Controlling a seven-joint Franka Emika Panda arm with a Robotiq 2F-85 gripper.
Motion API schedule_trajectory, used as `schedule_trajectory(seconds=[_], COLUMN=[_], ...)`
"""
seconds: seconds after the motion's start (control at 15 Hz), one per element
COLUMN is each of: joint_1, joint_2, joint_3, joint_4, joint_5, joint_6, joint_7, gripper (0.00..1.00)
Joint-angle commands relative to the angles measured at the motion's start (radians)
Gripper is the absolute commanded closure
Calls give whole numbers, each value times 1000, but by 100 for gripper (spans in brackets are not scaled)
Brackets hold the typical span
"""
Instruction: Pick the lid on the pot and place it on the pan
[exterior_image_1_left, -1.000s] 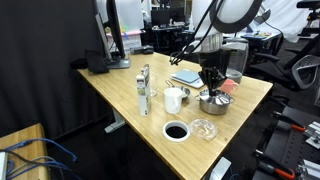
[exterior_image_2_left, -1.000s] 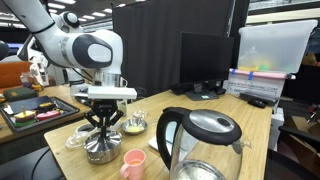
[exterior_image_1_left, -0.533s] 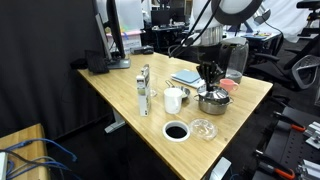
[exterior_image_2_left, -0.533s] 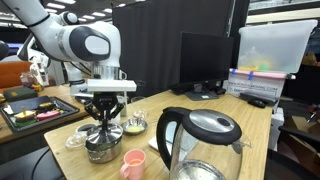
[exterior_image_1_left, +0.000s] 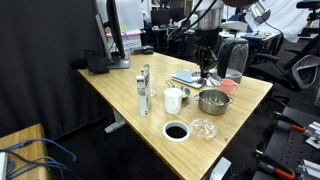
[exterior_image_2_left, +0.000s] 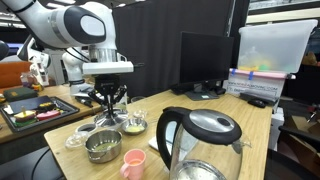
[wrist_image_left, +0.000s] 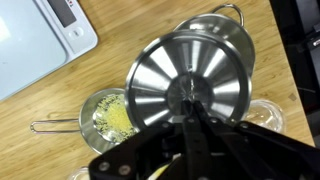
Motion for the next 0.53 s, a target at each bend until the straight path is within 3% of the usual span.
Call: schedule_trajectory(seconds=[0.0,0.4,0.47], joint_1=[-3,6,3], joint_2=[33,129,86], joint_3=[19,40,41], joint_4=[74,225,175], joint_5=[-83,-140,-114], joint_6=[-41,-91,-45], joint_7=[145,319,271], gripper=[99,99,97])
